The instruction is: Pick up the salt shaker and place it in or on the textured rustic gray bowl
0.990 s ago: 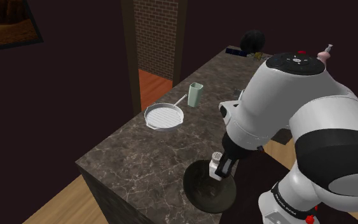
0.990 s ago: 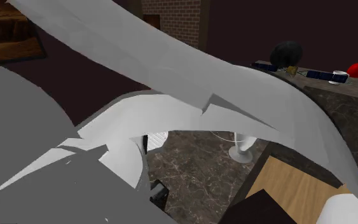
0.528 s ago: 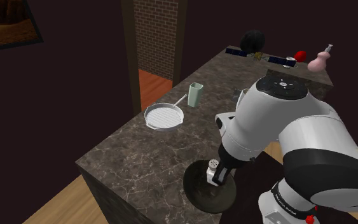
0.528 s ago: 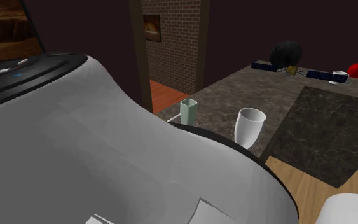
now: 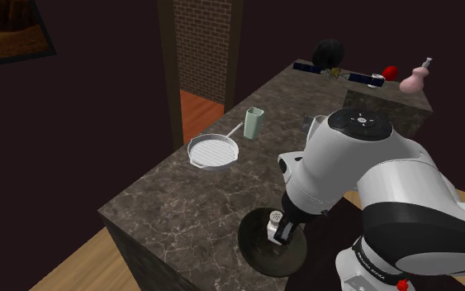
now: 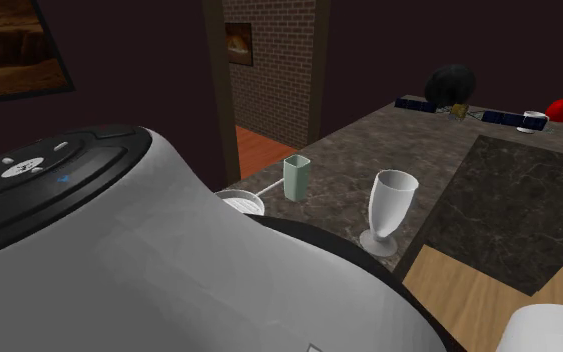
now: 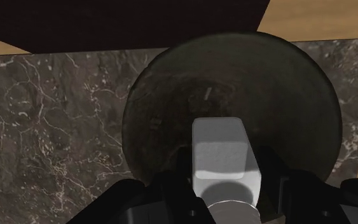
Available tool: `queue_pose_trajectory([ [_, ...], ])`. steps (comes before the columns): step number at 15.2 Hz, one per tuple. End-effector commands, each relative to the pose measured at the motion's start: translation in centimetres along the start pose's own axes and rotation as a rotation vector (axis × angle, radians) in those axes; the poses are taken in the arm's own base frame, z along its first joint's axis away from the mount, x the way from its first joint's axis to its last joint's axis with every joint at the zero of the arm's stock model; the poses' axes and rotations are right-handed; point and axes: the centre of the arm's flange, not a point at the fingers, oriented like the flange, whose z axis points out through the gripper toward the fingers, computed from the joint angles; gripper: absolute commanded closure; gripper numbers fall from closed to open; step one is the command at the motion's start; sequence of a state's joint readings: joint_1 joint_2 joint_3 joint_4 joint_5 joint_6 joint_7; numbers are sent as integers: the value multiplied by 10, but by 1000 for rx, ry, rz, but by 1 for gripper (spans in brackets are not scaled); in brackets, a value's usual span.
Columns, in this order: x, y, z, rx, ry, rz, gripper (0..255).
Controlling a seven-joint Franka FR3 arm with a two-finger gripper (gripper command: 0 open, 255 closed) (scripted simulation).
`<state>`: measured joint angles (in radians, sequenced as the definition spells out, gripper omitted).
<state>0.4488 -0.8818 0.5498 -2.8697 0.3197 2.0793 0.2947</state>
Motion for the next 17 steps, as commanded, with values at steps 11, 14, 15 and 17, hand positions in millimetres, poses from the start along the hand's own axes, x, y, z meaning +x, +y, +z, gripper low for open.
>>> queue_pose_trajectory([
  [11,0,0,-50,0,0,0,0],
  [14,0,0,-50,0,0,0,0],
  [15,0,0,-50,0,0,0,0],
  [17,0,0,-50,0,0,0,0],
])
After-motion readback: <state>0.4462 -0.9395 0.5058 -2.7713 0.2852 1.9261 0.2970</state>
